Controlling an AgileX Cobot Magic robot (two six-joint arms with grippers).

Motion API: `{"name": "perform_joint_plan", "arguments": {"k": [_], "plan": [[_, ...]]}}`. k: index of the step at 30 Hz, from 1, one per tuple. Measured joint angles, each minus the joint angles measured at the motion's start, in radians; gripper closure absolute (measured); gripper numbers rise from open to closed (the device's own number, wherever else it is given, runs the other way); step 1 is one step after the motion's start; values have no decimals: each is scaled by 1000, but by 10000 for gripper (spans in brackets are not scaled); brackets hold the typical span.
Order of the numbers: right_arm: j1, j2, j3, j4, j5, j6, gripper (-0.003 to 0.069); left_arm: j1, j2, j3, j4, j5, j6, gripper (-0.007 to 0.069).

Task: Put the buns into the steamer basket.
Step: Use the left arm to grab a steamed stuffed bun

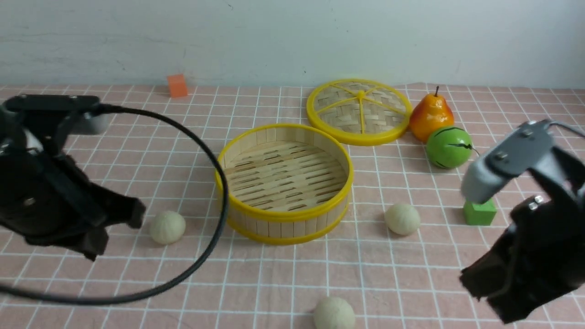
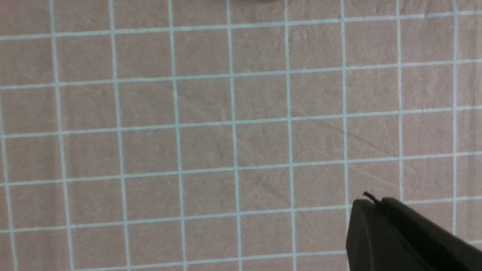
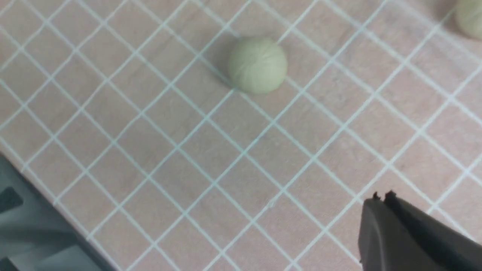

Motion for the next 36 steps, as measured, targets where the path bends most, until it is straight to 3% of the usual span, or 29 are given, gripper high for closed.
{"name": "perform_joint_plan", "arguments": {"k": [4, 9, 12, 15, 20, 28, 33, 35, 36], "plan": [[105, 70, -4, 5, -18, 2, 669, 0, 177, -63, -16, -43, -7, 461], [134, 102, -5, 21, -21, 2, 669, 0, 348, -153, 34, -115, -75, 246], [134, 102, -5, 27, -21, 2, 666, 6, 428, -219, 93, -125, -98, 169], [134, 102, -5, 28, -21, 2, 664, 32, 495, -275, 99, -130, -103, 146], [134, 102, -5, 28, -16, 2, 659, 106, 615, -336, 49, -152, -57, 153], [134, 102, -5, 28, -14, 2, 656, 112, 702, -342, -6, -226, -22, 204], [134, 102, -5, 28, -14, 2, 654, 112, 712, -344, -25, -245, -7, 342], [134, 102, -5, 28, -14, 2, 651, 112, 712, -355, -25, -231, 7, 477], [134, 102, -5, 28, -14, 2, 650, 112, 712, -357, -25, -228, 11, 488]]}}
